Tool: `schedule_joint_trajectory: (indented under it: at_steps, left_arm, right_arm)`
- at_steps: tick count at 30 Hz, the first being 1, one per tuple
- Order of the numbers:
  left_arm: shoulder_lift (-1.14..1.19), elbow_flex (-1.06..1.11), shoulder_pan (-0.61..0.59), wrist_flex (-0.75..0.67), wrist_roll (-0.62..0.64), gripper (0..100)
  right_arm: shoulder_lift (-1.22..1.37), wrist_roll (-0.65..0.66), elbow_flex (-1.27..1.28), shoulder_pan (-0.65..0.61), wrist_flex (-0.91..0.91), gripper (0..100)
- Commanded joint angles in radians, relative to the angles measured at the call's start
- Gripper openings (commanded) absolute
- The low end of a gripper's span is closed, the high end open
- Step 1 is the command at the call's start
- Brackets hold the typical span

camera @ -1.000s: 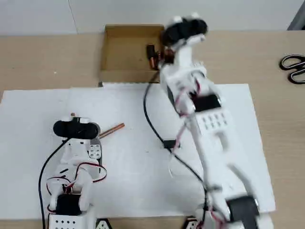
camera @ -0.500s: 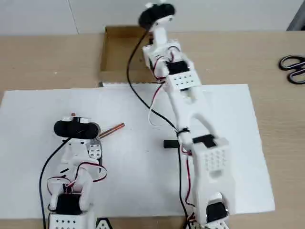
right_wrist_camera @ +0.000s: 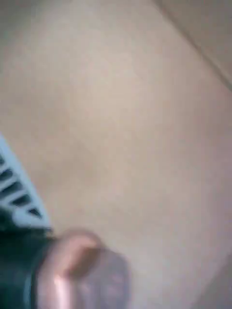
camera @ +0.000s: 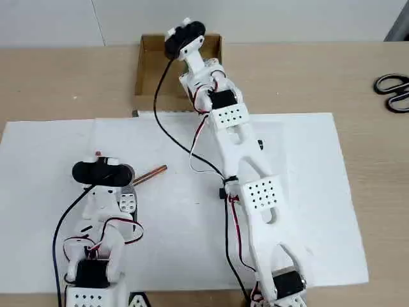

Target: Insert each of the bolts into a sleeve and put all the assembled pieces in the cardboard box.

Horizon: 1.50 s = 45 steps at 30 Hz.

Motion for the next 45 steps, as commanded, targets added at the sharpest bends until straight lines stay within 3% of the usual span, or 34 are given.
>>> schedule_joint_trajectory:
  at_steps: [1, 10, 16, 23, 36, 45]
  left_arm:
    - [-0.009, -0.005, -0.003, -0.012, 0.006, 1]
    - [-0.009, -0.005, -0.003, -0.012, 0.006, 1]
    - [-0.009, -0.005, -0.003, -0.012, 0.006, 1]
    - [-0.009, -0.005, -0.003, -0.011, 0.006, 1]
    - [-0.009, -0.005, -0.003, -0.009, 0.006, 1]
    - [-0.009, -0.005, -0.003, -0.009, 0.006, 1]
  right_arm:
    - [-0.012, 0.011, -0.132, -0.005, 0.047, 17.3]
    - [-0.013, 0.011, -0.348, -0.01, 0.335, 17.3]
    - [-0.202, 0.002, -0.344, -0.018, 0.671, 17.3]
    - [-0.321, -0.137, -0.344, -0.018, 0.935, 17.3]
    - [-0.4, -0.192, -0.318, -0.022, 0.998, 17.3]
    - [-0.819, -0.301, 0.295, -0.022, 0.99, 17.3]
